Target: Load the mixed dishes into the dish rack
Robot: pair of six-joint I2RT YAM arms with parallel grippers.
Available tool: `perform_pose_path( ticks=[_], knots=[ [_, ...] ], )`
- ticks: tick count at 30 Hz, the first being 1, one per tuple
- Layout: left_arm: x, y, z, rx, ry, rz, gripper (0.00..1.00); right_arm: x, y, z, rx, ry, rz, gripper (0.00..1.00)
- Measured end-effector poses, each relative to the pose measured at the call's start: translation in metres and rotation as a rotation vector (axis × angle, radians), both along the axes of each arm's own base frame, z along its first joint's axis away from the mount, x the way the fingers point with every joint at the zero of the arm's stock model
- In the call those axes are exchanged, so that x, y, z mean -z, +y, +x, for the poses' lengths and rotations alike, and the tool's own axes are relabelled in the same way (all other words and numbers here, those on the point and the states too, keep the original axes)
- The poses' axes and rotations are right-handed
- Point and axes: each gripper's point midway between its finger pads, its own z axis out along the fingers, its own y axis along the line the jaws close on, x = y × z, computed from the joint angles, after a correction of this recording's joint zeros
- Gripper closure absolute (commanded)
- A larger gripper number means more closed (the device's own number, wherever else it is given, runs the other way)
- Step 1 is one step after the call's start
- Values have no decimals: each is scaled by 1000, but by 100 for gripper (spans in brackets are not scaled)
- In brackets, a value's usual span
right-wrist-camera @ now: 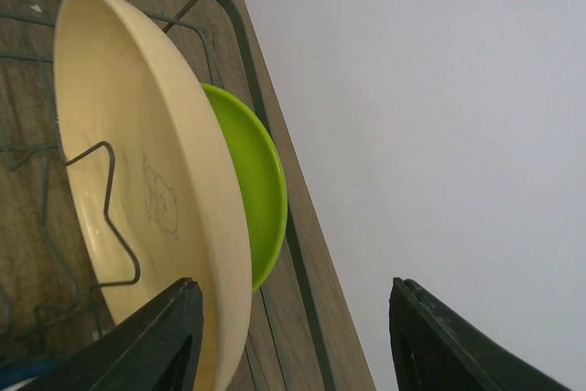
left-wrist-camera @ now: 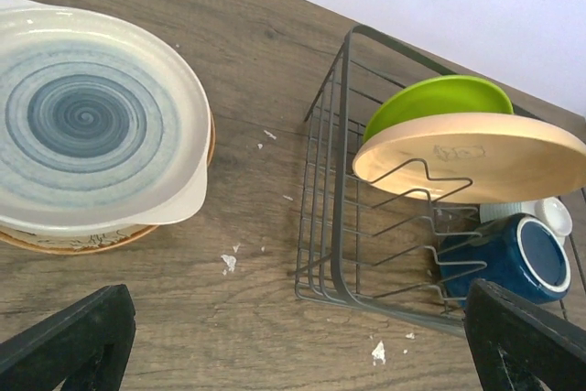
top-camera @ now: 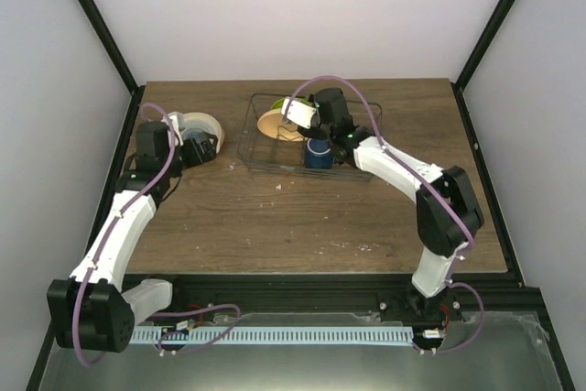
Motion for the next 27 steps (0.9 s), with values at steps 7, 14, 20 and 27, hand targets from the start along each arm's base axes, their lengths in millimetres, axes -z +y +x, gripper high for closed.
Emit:
perform_pose_path(
  ticks=[7, 14, 20, 27],
  knots=[
    [-11, 3, 20, -14, 4, 8, 0, -24, -11, -38, -3, -11, 50, 40],
    [-15, 37, 70, -98, 35, 0, 0, -19, -23, -64, 45, 23, 79, 40],
    [30, 92, 96, -240, 185, 32, 0, -47, -33, -85, 128, 36, 219, 41],
    [93, 118, 115, -310, 369, 114, 0, -22, -28, -112, 171, 204, 400, 29]
  ],
)
